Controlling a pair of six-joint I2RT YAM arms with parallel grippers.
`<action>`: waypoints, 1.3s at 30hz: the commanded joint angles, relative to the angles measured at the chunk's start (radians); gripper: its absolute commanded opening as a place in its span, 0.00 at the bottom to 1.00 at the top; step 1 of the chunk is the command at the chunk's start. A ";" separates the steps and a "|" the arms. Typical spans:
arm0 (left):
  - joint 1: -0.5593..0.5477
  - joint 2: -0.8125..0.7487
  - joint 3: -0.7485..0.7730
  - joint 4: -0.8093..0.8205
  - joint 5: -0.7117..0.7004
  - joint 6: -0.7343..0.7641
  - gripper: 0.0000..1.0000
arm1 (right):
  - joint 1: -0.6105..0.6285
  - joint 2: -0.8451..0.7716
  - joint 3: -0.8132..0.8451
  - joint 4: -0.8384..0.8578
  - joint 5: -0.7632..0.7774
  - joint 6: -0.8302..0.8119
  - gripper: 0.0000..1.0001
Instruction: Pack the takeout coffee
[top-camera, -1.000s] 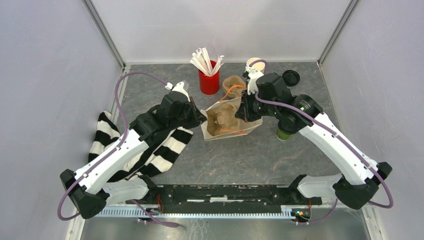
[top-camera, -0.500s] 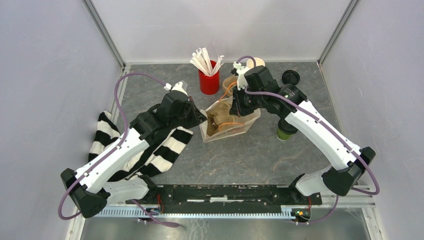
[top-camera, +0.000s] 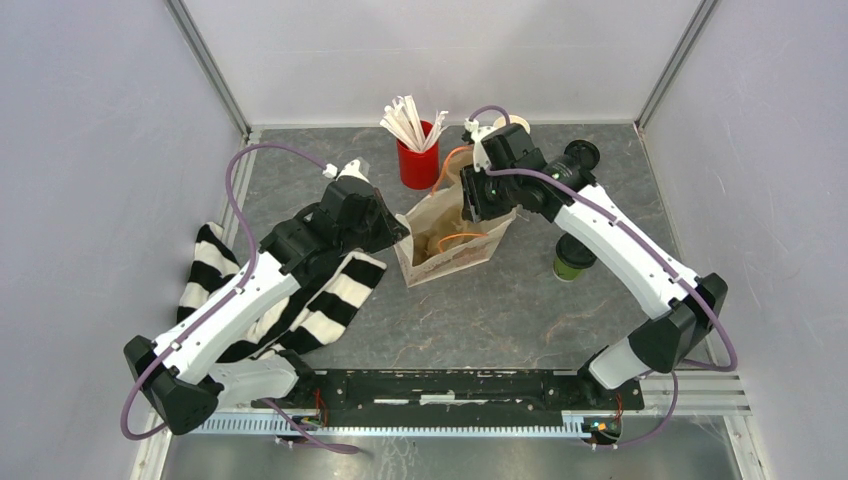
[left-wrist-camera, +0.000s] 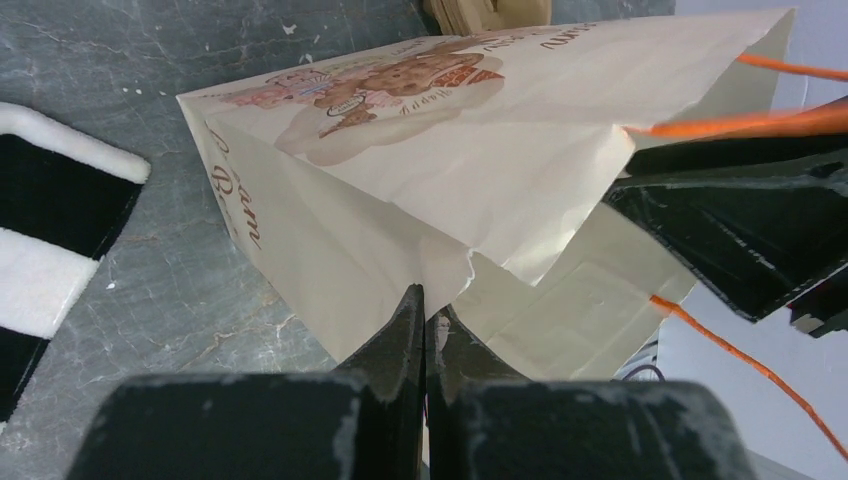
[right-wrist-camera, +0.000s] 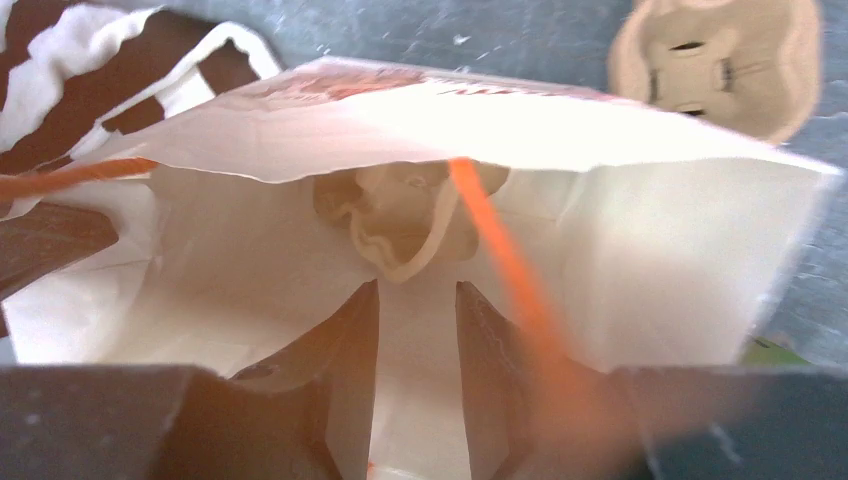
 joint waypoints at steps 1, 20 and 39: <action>0.021 0.006 0.023 -0.013 -0.018 -0.044 0.02 | -0.002 -0.016 0.129 -0.016 0.142 -0.052 0.43; 0.048 0.025 0.074 -0.031 0.042 -0.004 0.24 | -0.115 -0.232 0.081 -0.135 0.179 -0.016 0.97; 0.087 0.025 0.372 -0.250 -0.044 0.246 0.99 | -0.149 -0.317 -0.164 0.185 -0.056 0.178 0.98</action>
